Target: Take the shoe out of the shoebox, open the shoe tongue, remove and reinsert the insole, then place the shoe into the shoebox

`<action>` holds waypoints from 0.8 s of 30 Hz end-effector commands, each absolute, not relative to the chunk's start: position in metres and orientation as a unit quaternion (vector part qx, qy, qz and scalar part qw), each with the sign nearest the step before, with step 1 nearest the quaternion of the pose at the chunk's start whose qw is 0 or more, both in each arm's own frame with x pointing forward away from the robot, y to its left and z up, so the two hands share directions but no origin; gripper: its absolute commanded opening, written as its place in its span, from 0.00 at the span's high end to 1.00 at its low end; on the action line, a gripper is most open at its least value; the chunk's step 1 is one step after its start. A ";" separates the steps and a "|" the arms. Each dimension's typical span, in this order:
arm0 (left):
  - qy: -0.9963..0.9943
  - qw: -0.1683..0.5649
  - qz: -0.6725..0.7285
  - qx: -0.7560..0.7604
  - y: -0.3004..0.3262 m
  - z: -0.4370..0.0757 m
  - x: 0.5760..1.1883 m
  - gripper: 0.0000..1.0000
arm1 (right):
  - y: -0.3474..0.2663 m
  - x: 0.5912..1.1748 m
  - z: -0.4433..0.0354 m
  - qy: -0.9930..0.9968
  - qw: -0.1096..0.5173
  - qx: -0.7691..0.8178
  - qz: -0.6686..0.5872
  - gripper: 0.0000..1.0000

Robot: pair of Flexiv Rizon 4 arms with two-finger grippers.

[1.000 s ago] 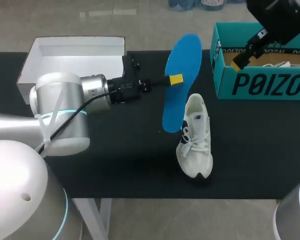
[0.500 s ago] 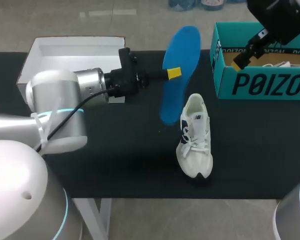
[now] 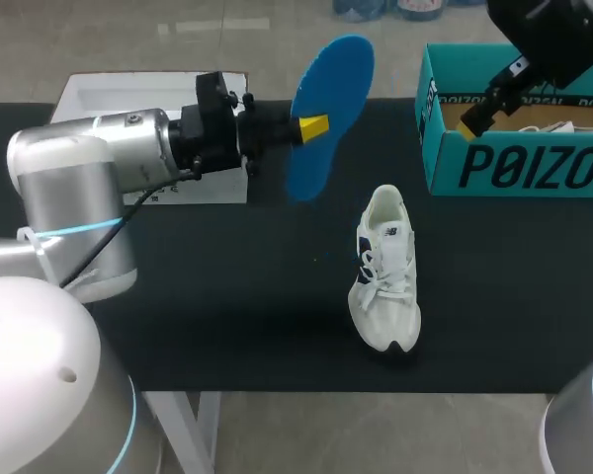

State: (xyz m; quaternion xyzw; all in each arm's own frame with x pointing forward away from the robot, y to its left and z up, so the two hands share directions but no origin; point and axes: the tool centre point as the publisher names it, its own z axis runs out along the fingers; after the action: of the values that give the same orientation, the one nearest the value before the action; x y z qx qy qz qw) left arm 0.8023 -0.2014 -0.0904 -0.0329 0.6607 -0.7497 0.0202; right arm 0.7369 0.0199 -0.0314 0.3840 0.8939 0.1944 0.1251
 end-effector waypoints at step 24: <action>0.625 0.243 -0.698 0.251 -0.211 -0.045 0.834 1.00 | 0.021 0.739 -0.031 0.894 0.123 0.385 0.193 0.00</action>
State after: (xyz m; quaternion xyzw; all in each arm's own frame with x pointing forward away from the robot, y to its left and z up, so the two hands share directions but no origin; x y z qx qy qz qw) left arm 0.8153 -0.2060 -0.0571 0.1362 0.6677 -0.7135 0.1630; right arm 0.7371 0.0198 -0.0313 0.3840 0.8940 0.1944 0.1248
